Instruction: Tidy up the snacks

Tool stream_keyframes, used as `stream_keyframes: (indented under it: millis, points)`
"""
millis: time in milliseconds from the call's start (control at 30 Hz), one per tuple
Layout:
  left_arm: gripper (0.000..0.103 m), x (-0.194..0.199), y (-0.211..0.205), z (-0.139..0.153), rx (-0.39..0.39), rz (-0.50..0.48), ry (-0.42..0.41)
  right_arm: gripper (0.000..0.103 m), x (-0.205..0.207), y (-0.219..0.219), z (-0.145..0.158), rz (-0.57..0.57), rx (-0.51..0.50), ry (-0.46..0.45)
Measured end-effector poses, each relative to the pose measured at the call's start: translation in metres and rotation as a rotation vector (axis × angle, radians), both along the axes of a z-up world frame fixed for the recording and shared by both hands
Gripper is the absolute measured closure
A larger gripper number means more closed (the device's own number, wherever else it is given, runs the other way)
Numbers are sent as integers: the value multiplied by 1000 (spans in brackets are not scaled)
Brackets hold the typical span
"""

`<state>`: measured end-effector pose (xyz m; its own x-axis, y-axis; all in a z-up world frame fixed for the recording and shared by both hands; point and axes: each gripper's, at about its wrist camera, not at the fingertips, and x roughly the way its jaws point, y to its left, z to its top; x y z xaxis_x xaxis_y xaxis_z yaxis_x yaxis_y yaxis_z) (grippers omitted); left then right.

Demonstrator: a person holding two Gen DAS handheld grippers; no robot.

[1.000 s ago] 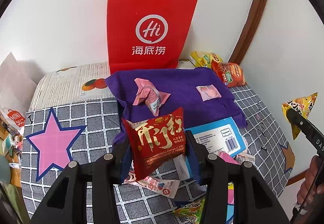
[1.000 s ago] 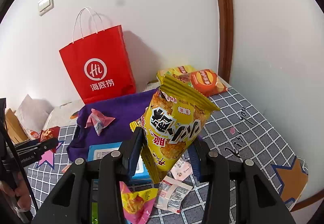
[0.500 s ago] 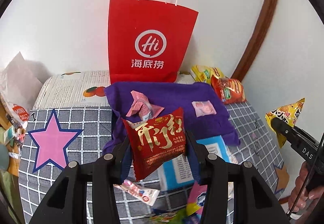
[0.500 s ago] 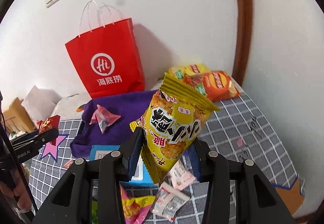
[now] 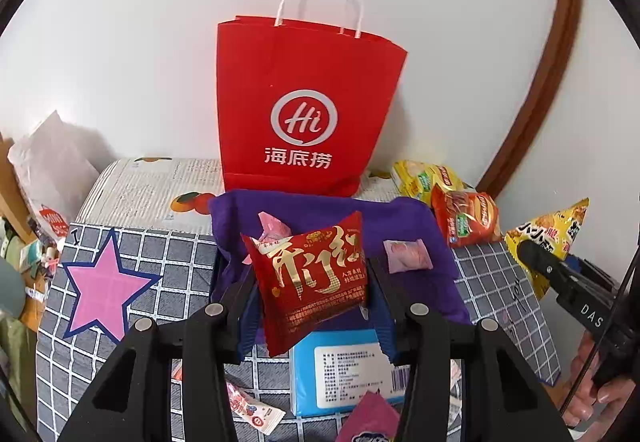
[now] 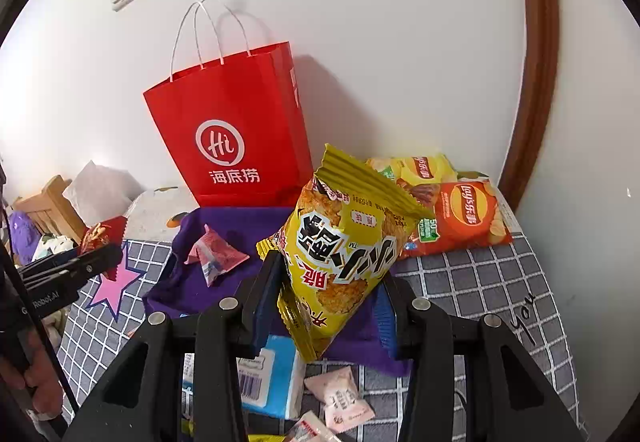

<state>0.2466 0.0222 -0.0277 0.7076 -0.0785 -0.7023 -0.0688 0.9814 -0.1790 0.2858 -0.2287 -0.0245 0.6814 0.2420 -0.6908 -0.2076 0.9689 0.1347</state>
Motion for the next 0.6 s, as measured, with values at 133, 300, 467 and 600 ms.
stream_keyframes:
  millis: [133, 300, 467, 600]
  points:
    - [58, 4, 3, 1, 3, 17, -8, 60, 13, 4, -3, 29, 10, 13]
    - [58, 13, 10, -5, 21, 19, 1, 60, 29, 13, -9, 26, 16, 12]
    - [58, 32, 17, -12, 36, -13, 11, 60, 49, 24, -11, 18, 8, 10]
    - [58, 51, 22, -23, 36, -46, 23, 60, 63, 31, -19, 30, 11, 10]
